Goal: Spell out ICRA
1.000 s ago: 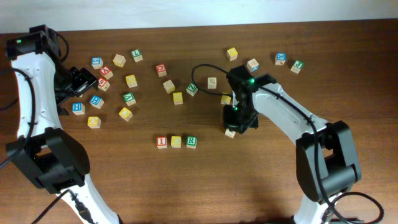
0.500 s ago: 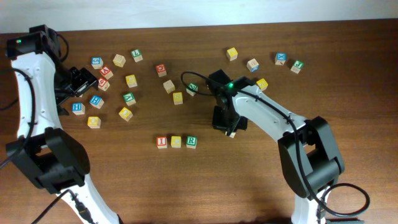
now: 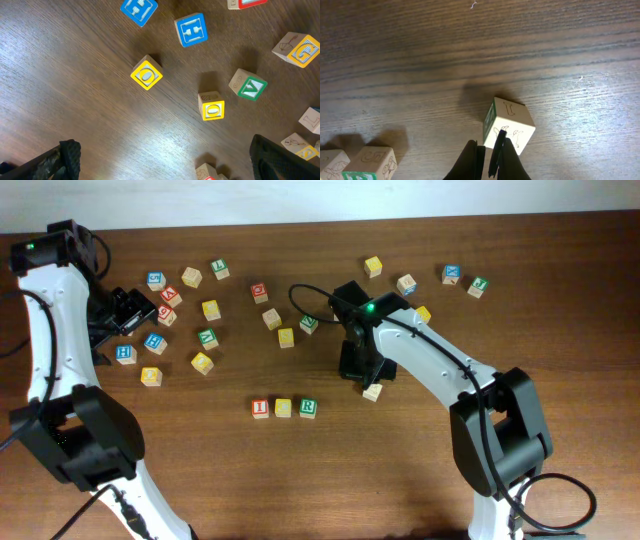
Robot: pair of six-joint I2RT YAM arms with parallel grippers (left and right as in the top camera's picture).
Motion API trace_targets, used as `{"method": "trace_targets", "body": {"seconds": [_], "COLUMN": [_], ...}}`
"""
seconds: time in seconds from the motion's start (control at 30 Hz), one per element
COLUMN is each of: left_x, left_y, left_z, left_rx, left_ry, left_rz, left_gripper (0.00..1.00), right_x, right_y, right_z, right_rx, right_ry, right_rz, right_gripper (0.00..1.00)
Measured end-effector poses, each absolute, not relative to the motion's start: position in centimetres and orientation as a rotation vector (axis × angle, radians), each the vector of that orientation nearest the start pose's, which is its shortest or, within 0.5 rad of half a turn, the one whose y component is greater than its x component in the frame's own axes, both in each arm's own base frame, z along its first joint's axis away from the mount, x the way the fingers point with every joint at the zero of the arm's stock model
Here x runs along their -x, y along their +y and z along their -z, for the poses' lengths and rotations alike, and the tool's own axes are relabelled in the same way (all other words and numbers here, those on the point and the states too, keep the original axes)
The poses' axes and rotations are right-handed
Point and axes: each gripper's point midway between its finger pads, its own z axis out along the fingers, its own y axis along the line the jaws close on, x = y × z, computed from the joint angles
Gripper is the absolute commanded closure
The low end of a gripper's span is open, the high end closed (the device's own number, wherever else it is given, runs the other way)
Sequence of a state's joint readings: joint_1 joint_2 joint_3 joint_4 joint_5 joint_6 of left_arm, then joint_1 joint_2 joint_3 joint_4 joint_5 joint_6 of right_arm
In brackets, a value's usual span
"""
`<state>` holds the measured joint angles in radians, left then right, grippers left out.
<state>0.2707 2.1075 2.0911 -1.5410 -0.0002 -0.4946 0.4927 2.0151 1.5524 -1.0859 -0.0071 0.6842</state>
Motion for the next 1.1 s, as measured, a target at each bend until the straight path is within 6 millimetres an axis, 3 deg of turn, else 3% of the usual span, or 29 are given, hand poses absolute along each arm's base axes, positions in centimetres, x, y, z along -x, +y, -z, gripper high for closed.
{"method": "trace_targets", "body": {"seconds": [0.23, 0.93, 1.1], "left_x": [-38.9, -38.9, -39.0], "left_y": [10.8, 10.8, 10.8], "left_z": [-15.0, -15.0, -15.0], "left_rx": [1.168, 1.168, 1.167], "left_ry": [2.902, 2.902, 2.902], "left_rz": [0.002, 0.002, 0.002], "left_gripper": [0.01, 0.01, 0.01], "right_x": [-33.1, -33.3, -33.7], "right_y": [18.2, 18.8, 19.9], "right_z": [-3.6, -3.0, -3.1], "right_rx": [-0.301, -0.299, -0.266], "right_ry": [3.131, 3.127, 3.102], "right_rz": [-0.032, -0.085, -0.121], "right_gripper": [0.96, 0.96, 0.96]}}
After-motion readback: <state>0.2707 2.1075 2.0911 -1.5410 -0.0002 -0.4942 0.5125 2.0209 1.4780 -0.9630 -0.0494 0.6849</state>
